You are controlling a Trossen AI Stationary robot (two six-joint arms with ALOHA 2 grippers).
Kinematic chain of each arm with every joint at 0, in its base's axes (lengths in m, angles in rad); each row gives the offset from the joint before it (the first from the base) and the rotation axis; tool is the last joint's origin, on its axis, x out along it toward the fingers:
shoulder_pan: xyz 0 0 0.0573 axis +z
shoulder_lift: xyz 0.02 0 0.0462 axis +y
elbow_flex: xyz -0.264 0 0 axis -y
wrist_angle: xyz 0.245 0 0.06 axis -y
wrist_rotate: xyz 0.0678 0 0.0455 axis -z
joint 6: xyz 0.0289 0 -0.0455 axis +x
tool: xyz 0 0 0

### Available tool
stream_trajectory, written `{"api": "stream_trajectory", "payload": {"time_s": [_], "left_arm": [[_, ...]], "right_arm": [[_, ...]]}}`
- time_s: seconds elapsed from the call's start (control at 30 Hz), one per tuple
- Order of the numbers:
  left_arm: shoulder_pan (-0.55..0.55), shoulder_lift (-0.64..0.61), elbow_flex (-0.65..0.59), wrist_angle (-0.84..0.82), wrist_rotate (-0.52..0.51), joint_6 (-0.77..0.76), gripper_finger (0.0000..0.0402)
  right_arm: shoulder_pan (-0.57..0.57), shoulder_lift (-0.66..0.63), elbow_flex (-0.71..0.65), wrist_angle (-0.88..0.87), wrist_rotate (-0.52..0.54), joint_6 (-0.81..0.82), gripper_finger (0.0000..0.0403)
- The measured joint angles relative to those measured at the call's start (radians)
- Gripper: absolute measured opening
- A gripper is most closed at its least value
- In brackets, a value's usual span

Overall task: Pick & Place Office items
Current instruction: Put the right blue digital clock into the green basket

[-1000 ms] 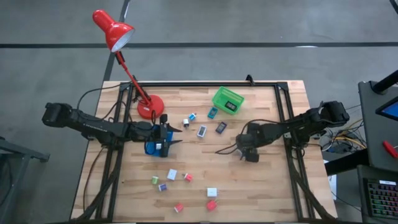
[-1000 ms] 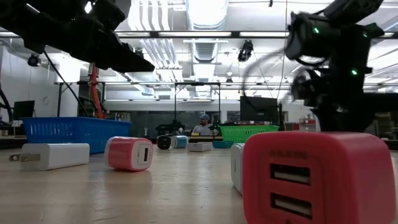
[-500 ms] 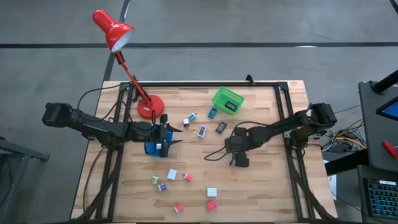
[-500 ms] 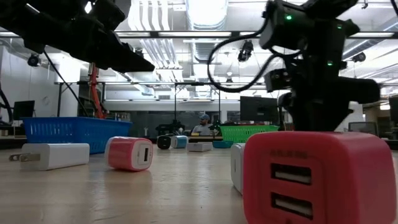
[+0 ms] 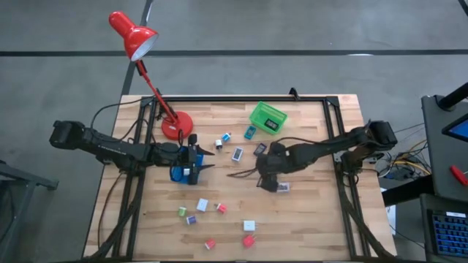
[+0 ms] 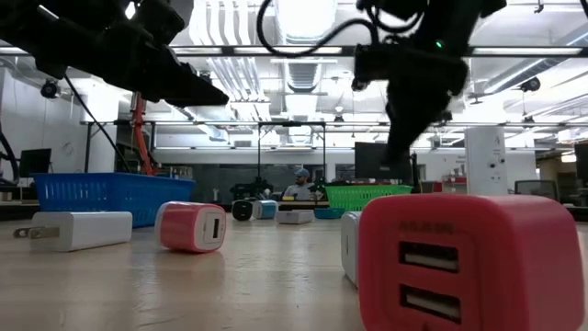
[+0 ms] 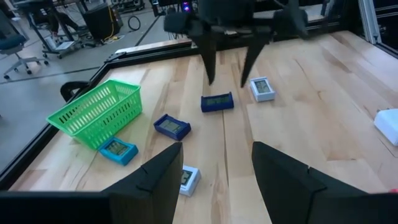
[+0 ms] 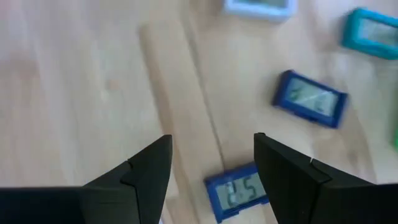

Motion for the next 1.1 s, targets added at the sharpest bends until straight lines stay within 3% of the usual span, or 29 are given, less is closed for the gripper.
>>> {"api": "stream_trajectory", "payload": {"time_s": [0.27,0.47,0.9,1.1], "left_arm": [[0.000,0.000,0.000,0.000,0.004,-0.012,0.0195],[0.000,0.000,0.000,0.000,0.015,-0.015,0.0195],[0.000,0.000,0.000,0.008,0.018,-0.011,0.0195],[0.000,0.000,0.000,0.016,0.025,-0.010,0.0195]], "right_arm": [[-0.014,-0.022,-0.050,0.014,0.057,0.528,0.0219],[-0.013,-0.026,-0.110,0.014,0.032,0.668,0.0219],[-0.013,-0.027,-0.136,-0.029,0.002,0.766,0.0219],[-0.013,-0.027,-0.134,-0.029,-0.012,0.705,0.0219]]}}
